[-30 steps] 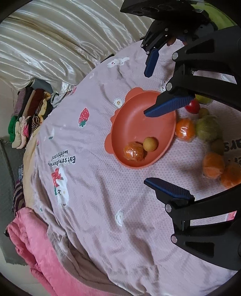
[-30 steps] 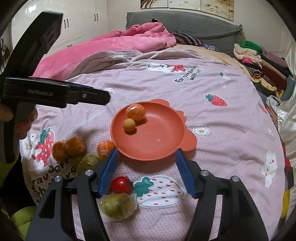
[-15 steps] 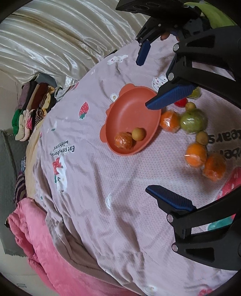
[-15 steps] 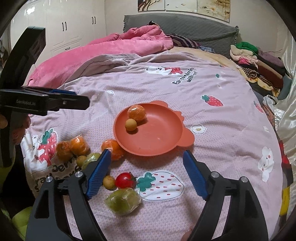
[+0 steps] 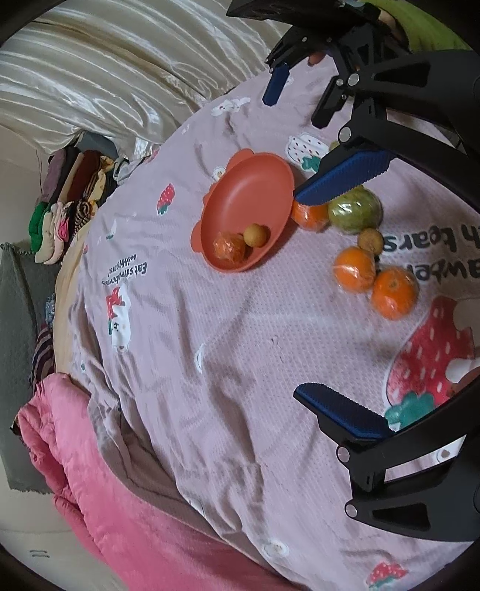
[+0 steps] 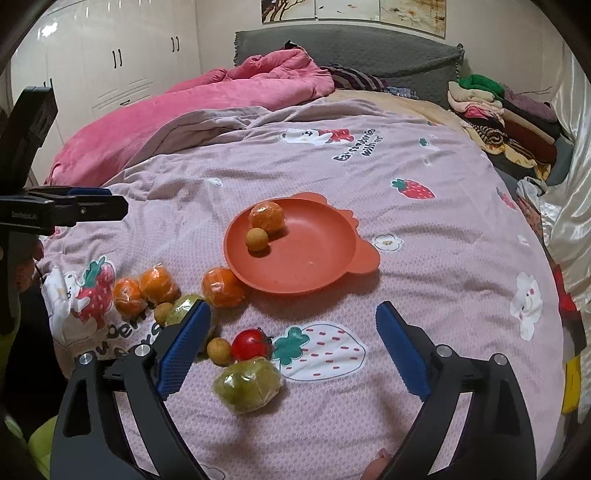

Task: Organize fruits
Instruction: 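Open and lift both tools away from the orange plate, then grasp another bagged orange with the left tool while the right tool grasps a bagged green fruit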

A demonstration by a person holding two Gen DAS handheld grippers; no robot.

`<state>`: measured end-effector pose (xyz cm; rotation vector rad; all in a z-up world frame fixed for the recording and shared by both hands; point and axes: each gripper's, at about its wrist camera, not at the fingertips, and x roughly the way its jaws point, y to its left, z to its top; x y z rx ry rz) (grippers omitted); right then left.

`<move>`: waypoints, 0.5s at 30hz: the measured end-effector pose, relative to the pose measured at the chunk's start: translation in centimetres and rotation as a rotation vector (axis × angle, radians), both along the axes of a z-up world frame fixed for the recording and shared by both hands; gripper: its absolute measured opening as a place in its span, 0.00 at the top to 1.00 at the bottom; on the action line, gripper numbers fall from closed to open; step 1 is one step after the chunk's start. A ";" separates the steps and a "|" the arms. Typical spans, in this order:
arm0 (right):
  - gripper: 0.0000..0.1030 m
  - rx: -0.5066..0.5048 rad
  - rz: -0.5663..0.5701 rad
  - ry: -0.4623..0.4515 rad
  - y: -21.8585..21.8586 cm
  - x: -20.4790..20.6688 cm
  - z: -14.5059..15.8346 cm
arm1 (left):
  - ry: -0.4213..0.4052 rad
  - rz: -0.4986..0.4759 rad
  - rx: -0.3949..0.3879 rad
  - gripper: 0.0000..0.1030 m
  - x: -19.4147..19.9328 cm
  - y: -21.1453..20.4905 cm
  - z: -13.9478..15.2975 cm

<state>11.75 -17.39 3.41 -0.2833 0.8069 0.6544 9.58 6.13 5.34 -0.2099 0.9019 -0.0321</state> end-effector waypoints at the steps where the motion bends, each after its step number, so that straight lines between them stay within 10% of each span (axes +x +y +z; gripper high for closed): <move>1: 0.11 0.000 0.000 0.003 0.0 -0.1 -0.1 | 0.002 -0.002 0.004 0.12 -0.2 0.0 -0.1; 15: 0.11 -0.007 -0.005 0.028 -0.4 -1.3 -0.8 | 0.041 -0.022 0.084 0.10 -2.5 -0.6 -2.1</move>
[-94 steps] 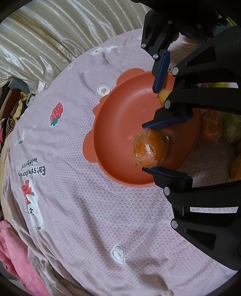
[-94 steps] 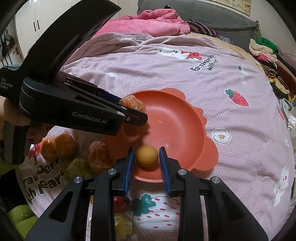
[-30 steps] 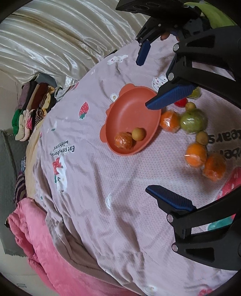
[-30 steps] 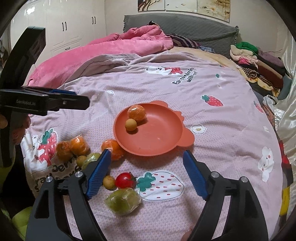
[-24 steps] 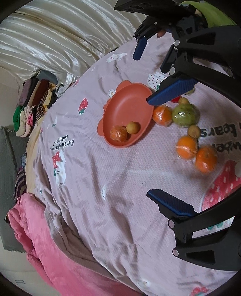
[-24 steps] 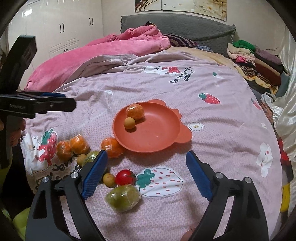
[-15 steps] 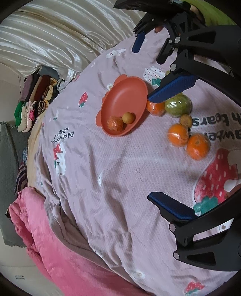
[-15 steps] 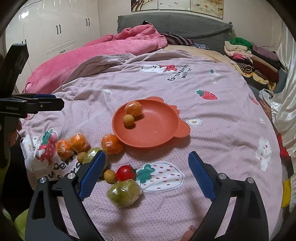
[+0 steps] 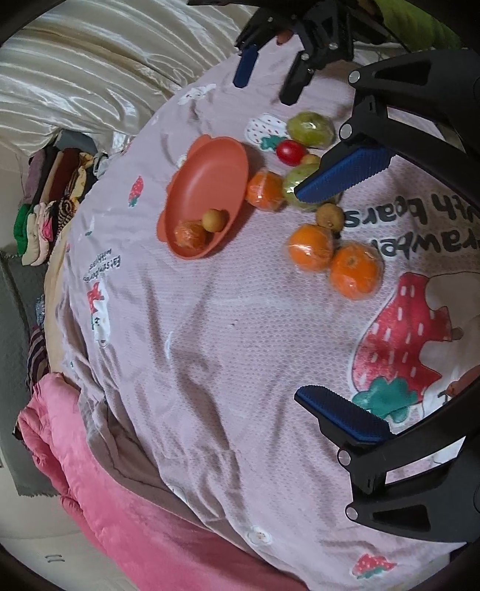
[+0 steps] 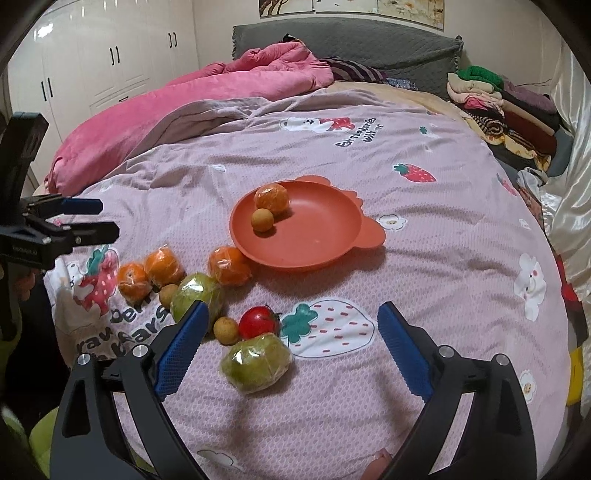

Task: Organize fruits
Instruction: 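Grasp another bagged orange with the left tool while the right tool grasps a bagged green fruit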

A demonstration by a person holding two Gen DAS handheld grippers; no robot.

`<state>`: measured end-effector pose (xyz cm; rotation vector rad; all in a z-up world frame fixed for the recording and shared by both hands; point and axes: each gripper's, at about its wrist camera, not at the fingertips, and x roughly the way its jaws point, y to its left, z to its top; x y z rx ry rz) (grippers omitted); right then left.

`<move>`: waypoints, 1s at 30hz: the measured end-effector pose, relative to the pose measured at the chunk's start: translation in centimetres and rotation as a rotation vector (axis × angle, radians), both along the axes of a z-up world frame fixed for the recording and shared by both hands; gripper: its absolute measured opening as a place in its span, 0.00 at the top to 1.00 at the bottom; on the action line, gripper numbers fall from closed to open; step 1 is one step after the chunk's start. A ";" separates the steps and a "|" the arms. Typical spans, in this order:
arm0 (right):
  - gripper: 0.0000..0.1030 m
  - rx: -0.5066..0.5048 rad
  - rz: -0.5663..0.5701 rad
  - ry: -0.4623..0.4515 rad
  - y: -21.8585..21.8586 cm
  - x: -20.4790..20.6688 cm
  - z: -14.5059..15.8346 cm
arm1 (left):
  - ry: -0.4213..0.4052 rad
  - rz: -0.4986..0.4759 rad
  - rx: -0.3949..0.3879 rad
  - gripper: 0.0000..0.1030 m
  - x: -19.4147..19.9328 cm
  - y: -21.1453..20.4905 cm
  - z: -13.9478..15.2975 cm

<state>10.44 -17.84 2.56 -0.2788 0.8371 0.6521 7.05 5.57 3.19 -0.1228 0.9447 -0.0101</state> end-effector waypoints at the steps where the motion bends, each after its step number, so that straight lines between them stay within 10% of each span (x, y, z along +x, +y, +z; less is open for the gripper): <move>1: 0.11 -0.001 0.001 0.000 0.0 -0.1 -0.1 | 0.002 -0.001 0.005 0.10 -0.2 0.0 -0.2; 30: 0.10 -0.056 0.058 0.072 0.7 -1.9 -3.6 | 0.074 -0.067 0.025 0.10 -1.4 -1.5 -3.0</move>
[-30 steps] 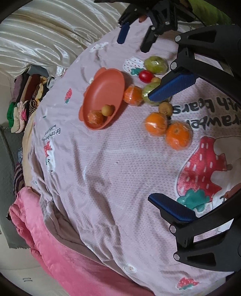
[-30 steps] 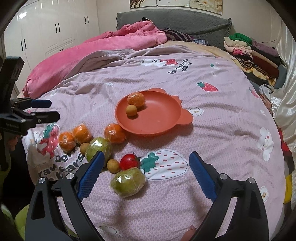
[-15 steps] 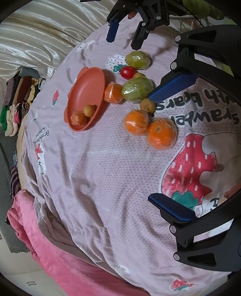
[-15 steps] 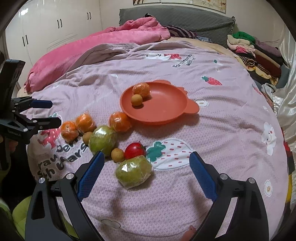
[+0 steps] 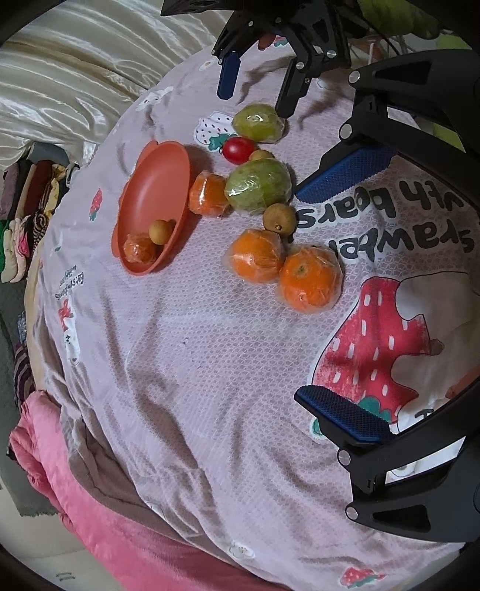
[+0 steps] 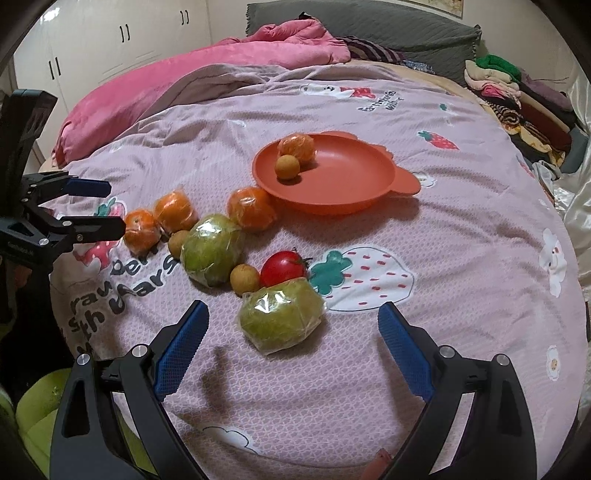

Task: Organize fruits
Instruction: 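Grasp another bagged orange with the left tool while the right tool grasps a bagged green fruit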

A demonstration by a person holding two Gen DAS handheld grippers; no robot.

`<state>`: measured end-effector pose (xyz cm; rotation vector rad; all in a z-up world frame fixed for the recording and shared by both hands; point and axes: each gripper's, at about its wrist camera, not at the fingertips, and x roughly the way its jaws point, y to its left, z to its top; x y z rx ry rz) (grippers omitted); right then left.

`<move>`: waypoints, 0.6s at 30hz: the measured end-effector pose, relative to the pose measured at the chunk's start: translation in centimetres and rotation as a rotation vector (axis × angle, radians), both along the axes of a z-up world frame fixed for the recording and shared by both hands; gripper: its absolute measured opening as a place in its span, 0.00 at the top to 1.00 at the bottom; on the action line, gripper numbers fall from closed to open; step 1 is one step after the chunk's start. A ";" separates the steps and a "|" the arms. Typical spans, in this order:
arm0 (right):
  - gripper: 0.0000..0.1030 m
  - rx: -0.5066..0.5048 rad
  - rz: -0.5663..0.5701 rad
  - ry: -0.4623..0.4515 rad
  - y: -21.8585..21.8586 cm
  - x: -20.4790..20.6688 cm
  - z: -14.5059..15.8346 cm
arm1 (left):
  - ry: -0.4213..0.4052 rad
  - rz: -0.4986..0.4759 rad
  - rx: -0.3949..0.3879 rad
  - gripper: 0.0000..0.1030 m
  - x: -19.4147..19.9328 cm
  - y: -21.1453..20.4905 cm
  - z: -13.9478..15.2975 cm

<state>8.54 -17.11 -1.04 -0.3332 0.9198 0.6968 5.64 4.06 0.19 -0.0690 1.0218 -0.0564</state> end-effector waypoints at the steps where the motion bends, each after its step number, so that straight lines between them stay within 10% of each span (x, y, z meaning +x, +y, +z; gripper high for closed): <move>1: 0.10 -0.003 0.001 0.000 0.1 0.0 -0.1 | 0.006 -0.001 0.002 0.10 0.1 -0.1 -0.2; 14: 0.11 -0.010 0.007 0.018 0.4 0.1 -1.0 | 0.083 -0.043 -0.032 0.26 0.9 -0.6 -2.1; 18: 0.27 -0.014 0.030 0.031 0.7 0.1 -1.4 | 0.098 -0.044 -0.049 0.34 1.1 -0.6 -2.5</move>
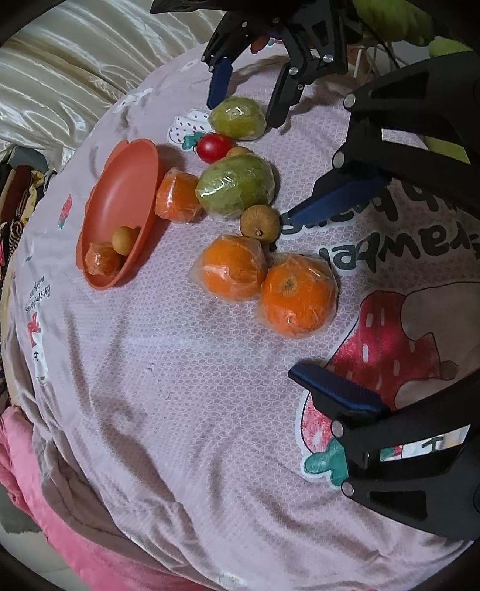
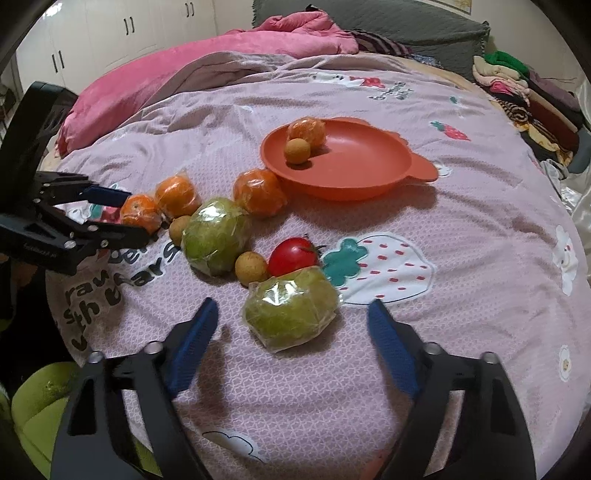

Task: Organize fruits
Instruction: 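Grasp another bagged orange with the left tool while the right tool grasps a bagged green fruit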

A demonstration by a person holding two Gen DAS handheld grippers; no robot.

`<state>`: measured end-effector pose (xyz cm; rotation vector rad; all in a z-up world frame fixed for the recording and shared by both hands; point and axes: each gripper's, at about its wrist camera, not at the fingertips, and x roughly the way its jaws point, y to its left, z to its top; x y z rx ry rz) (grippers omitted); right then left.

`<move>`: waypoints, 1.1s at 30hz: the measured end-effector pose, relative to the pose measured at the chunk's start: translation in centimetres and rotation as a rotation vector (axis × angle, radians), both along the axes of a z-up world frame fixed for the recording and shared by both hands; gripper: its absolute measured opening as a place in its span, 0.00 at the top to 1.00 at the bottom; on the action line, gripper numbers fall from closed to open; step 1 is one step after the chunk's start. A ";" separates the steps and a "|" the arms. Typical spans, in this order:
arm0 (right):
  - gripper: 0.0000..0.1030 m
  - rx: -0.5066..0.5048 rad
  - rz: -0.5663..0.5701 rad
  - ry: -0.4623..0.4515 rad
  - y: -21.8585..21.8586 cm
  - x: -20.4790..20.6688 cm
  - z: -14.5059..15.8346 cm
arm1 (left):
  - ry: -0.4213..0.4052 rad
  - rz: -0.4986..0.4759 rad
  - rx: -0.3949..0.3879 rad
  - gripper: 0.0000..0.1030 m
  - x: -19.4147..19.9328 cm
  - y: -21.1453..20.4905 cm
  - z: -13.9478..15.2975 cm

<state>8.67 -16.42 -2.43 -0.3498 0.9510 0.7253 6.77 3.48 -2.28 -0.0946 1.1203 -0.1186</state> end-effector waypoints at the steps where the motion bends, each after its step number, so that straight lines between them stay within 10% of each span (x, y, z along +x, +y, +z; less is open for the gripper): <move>1: 0.33 -0.002 0.008 0.003 0.1 0.0 -0.1 | 0.001 -0.004 -0.008 0.35 0.0 -0.1 0.0; 11: 0.50 -0.009 0.020 0.004 0.3 0.2 -1.1 | 0.008 -0.009 -0.030 0.47 0.2 -0.1 -0.3; 33: 0.53 0.084 -0.018 -0.010 -1.5 0.6 1.2 | -0.044 -0.019 -0.092 0.66 -0.5 0.9 1.2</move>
